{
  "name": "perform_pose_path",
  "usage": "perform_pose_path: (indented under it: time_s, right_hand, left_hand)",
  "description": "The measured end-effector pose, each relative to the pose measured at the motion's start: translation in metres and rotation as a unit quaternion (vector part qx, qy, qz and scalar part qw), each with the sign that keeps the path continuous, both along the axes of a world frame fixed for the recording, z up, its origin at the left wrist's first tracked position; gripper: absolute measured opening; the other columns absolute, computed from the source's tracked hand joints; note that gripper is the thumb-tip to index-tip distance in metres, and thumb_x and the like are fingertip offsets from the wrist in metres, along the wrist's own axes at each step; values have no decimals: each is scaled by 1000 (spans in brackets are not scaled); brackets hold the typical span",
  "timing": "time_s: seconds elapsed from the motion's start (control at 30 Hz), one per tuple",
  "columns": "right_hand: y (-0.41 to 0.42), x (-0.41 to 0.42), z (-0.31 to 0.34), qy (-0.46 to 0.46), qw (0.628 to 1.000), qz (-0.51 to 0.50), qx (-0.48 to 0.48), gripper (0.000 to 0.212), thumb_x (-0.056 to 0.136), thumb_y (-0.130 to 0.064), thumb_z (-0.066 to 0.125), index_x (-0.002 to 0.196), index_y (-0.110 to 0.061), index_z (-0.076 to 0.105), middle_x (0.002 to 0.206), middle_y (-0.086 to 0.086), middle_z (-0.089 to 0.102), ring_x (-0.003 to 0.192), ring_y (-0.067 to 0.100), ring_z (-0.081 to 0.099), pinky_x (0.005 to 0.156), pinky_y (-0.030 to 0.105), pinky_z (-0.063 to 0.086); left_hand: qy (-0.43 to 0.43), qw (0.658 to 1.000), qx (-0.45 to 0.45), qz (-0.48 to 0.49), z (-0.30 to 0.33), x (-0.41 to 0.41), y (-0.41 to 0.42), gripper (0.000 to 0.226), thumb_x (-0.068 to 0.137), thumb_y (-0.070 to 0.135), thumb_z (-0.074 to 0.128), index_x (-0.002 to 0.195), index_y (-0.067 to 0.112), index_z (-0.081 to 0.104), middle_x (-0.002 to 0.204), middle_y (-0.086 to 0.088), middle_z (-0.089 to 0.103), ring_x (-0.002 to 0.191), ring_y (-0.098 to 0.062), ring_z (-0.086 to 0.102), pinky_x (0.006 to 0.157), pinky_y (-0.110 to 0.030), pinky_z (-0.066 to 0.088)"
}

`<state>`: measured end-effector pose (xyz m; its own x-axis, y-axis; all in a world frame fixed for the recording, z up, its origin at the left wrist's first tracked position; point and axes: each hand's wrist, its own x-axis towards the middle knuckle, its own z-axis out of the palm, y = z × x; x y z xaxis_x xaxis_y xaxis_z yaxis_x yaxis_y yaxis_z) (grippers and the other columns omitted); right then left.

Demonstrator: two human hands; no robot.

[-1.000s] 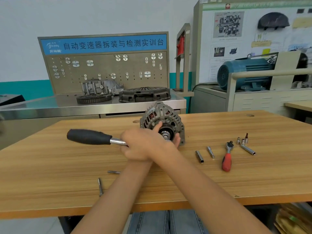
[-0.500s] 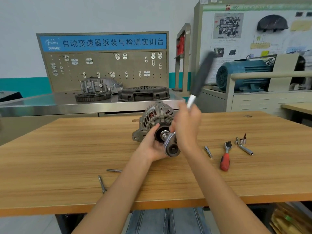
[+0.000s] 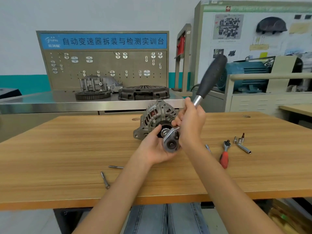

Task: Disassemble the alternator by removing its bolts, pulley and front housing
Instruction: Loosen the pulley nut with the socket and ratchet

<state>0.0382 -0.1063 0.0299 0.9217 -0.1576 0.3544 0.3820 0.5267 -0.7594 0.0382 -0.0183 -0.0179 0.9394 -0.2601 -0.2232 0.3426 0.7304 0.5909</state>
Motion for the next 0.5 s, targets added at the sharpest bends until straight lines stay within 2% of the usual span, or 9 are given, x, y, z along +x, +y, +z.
perform_pose_path:
  time_s: [0.07,0.13,0.2,0.23,0.27,0.3,0.37,0.43,0.5]
  right_hand:
    - [-13,3,-7,90,990,-1,111,21,97,-19,46,76,-14,43,47,-6,38,39,9,36,44,25,38]
    - [-23,6,-17,156,982,-10,106,9,97,-16,40,92,-12,46,60,0,45,50,12,44,52,28,42]
    - [-35,9,-27,211,977,-9,-4,18,96,-12,39,113,-9,42,79,6,53,66,15,53,60,30,47]
    - [-45,8,-31,216,971,-9,-102,22,95,-13,41,116,-7,43,85,9,56,71,17,55,63,31,47]
    - [-56,5,-31,206,952,-6,-227,21,95,-20,43,109,-5,48,83,9,59,68,18,55,61,31,47]
    - [-67,1,-31,185,914,-10,-362,28,96,-31,43,97,-4,54,75,8,61,60,16,55,56,26,45]
    - [-86,-5,-27,131,798,-34,-588,52,93,-53,37,76,-9,58,61,3,61,43,12,51,45,21,39]
    - [-94,-11,-23,72,688,-122,-712,61,89,-64,35,63,-12,54,57,1,58,44,13,50,43,23,35]
    - [-94,-13,-24,-66,597,-282,-748,59,85,-68,38,59,-16,46,56,-3,49,50,12,46,44,24,29]
  left_hand:
    - [10,1000,-20,12,2,-2,-5,50,99,36,39,82,-5,62,73,-18,67,59,-28,68,57,-40,57]
    - [52,997,-19,47,6,-2,-13,44,100,29,40,70,1,56,57,-6,58,45,-19,59,60,-30,53]
    - [80,993,-26,79,11,-2,-20,40,100,27,42,66,7,48,48,1,47,36,-14,48,65,-26,47]
    - [87,992,-20,89,13,-1,-22,40,100,27,43,65,9,46,45,2,44,36,-12,45,66,-24,46]
    - [96,991,-13,95,16,-2,-24,40,100,26,44,63,10,44,42,2,42,38,-11,43,66,-23,46]
    - [103,990,-12,100,17,-2,-25,40,99,25,45,63,10,44,40,2,41,42,-10,41,68,-23,46]
    - [110,988,-13,107,19,-5,-26,38,99,25,47,63,10,45,39,1,42,47,-9,40,74,-23,48]
    - [106,989,-6,104,19,-7,-26,38,98,26,48,64,10,46,39,2,42,44,-9,42,66,-26,51]
    - [106,989,-10,105,20,-8,-27,39,98,26,48,63,9,46,39,2,42,35,-11,43,54,-26,51]
